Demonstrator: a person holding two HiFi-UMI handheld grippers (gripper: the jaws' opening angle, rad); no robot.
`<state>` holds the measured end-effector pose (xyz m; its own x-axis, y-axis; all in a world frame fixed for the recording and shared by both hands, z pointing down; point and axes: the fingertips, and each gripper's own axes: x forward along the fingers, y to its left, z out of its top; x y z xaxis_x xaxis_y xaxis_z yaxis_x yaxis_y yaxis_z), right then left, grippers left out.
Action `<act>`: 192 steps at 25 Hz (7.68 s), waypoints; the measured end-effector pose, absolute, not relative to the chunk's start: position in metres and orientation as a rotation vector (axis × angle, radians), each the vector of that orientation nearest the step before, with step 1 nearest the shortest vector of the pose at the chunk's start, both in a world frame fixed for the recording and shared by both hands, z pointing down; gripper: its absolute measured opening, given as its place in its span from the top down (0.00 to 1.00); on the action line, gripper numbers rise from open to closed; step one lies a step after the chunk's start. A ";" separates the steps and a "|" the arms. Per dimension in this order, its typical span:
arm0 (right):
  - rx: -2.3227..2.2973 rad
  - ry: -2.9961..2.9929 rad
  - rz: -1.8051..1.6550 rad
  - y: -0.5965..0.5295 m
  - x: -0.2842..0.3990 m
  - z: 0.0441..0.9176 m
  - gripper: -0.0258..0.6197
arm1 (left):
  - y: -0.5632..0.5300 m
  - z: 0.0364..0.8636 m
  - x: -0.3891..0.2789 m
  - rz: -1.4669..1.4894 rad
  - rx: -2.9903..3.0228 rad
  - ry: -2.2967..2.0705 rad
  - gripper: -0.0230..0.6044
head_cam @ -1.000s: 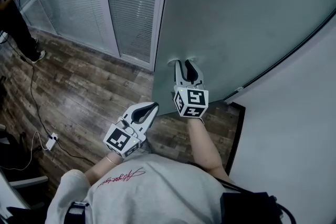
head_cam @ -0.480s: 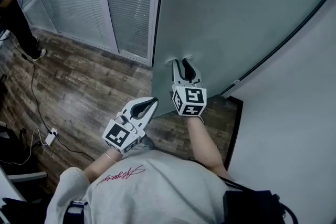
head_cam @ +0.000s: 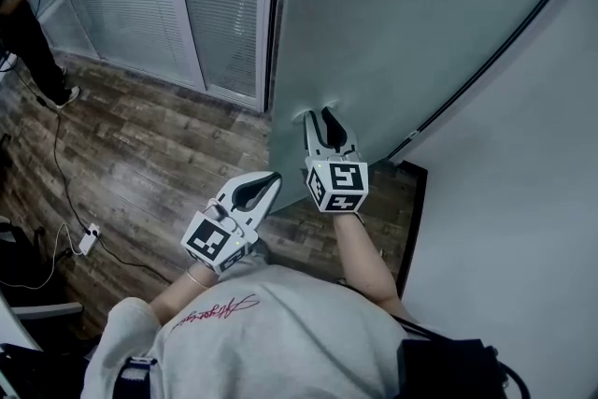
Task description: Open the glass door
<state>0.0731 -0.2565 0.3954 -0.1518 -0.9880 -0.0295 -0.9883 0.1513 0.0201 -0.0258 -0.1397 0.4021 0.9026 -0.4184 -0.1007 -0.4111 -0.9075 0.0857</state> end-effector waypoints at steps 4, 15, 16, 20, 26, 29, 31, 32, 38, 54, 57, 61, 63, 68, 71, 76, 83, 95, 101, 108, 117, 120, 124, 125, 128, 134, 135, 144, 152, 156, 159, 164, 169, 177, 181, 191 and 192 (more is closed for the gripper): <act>-2.017 2.391 0.053 -0.238 0.084 0.404 0.78 | -0.128 0.415 -0.013 -0.167 2.997 -0.647 0.94; -1.967 2.445 0.078 -0.158 0.070 0.378 0.78 | -0.071 0.396 -0.026 -0.164 3.029 -0.531 0.94; -1.962 2.445 0.082 -0.150 0.070 0.377 0.79 | -0.067 0.393 -0.028 -0.176 3.034 -0.524 0.94; -1.956 2.426 0.087 -0.129 0.080 0.377 0.78 | -0.065 0.386 -0.026 -0.216 3.049 -0.508 0.94; -1.960 2.404 0.066 -0.106 0.107 0.390 0.78 | -0.056 0.393 -0.001 -0.190 3.086 -0.377 0.94; -1.983 2.387 0.060 -0.089 0.109 0.387 0.78 | -0.042 0.394 0.006 -0.160 3.103 -0.273 0.94; -1.989 2.381 0.055 -0.079 0.112 0.386 0.78 | -0.034 0.393 0.012 -0.161 3.111 -0.196 0.94; -1.986 2.381 0.056 -0.075 0.116 0.387 0.78 | -0.031 0.393 0.016 -0.158 3.113 -0.160 0.94; -1.963 2.381 0.070 -0.054 0.137 0.393 0.78 | -0.021 0.397 0.041 -0.132 3.115 -0.006 0.94; -2.067 2.341 0.062 0.001 0.180 0.390 0.79 | 0.038 0.379 0.081 -0.080 2.997 0.629 0.94; -2.067 2.356 0.081 0.018 0.173 0.384 0.79 | 0.063 0.377 0.072 -0.073 2.983 0.737 0.94; -2.031 2.345 0.102 0.033 0.182 0.383 0.79 | 0.086 0.377 0.081 -0.073 2.979 0.795 0.94; -2.025 2.336 0.114 0.041 0.186 0.385 0.79 | 0.097 0.378 0.086 -0.074 2.976 0.814 0.94; -2.012 2.352 0.117 0.057 0.194 0.389 0.79 | 0.116 0.381 0.100 -0.102 2.993 0.783 0.94; -2.024 2.373 0.106 0.063 0.197 0.389 0.79 | 0.128 0.377 0.107 -0.121 3.000 0.737 0.94; -1.982 2.440 0.091 0.069 0.205 0.389 0.79 | 0.149 0.377 0.117 -0.114 3.013 0.719 0.94; -1.942 2.473 0.076 0.078 0.216 0.394 0.79 | 0.166 0.382 0.132 -0.115 2.996 0.688 0.94; -1.847 2.521 0.084 0.098 0.229 0.391 0.79 | 0.194 0.391 0.159 -0.087 3.000 0.797 0.94; -1.827 2.503 0.073 0.110 0.240 0.390 0.79 | 0.206 0.390 0.172 -0.086 2.977 0.874 0.94; -1.825 2.491 0.082 0.127 0.256 0.388 0.79 | 0.228 0.388 0.188 -0.075 2.947 0.992 0.94; -1.823 2.452 0.082 0.153 0.283 0.393 0.79 | 0.255 0.394 0.216 -0.059 2.893 1.066 0.94; -1.839 2.443 0.086 0.162 0.293 0.392 0.80 | 0.264 0.393 0.226 -0.061 2.880 1.086 0.94; -1.829 2.464 0.088 0.172 0.304 0.391 0.80 | 0.275 0.391 0.238 -0.057 2.866 1.101 0.94; -1.819 2.468 0.086 0.175 0.306 0.390 0.80 | 0.278 0.390 0.241 -0.053 2.866 1.102 0.94; -1.783 2.483 0.084 0.184 0.317 0.388 0.80 | 0.287 0.389 0.254 -0.045 2.872 1.098 0.94; -1.707 2.478 0.069 0.204 0.349 0.393 0.80 | 0.308 0.391 0.287 -0.041 2.871 1.097 0.94; -1.703 2.482 0.070 0.205 0.351 0.393 0.80 | 0.310 0.391 0.290 -0.044 2.871 1.101 0.94; -1.702 2.549 0.091 0.218 0.362 0.386 0.80 | 0.337 0.379 0.304 -0.073 2.875 1.166 0.94; -1.635 2.546 0.063 0.232 0.388 0.383 0.80 | 0.343 0.371 0.331 -0.074 2.887 1.117 0.94; -1.628 2.533 0.041 0.240 0.399 0.388 0.79 | 0.345 0.370 0.338 -0.079 2.886 1.113 0.94; -1.625 2.540 0.030 0.245 0.405 0.385 0.79 | 0.347 0.364 0.335 -0.075 2.882 1.116 0.94; -1.608 2.515 -0.006 0.249 0.420 0.385 0.79 | 0.346 0.364 0.333 -0.037 2.873 1.120 0.94; -1.577 2.519 -0.035 0.253 0.429 0.387 0.79 | 0.344 0.365 0.332 -0.019 2.865 1.114 0.94; -1.531 2.520 -0.052 0.260 0.435 0.388 0.79 | 0.345 0.368 0.332 -0.022 2.873 1.102 0.94; -1.546 2.542 -0.045 0.261 0.440 0.386 0.79 | 0.345 0.372 0.335 -0.011 2.873 1.091 0.94; -1.720 2.523 -0.059 0.291 0.464 0.400 0.78 | 0.332 0.374 0.333 -0.032 2.878 1.027 0.94; -1.742 2.507 -0.050 0.295 0.466 0.401 0.78 | 0.328 0.373 0.334 -0.035 2.883 1.017 0.94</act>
<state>0.4656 0.2948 0.4007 -0.3463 -0.9366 -0.0535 -0.9337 0.3496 -0.0769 0.3335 0.3280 0.3735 0.7790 0.6251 -0.0492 0.6270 -0.7757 0.0715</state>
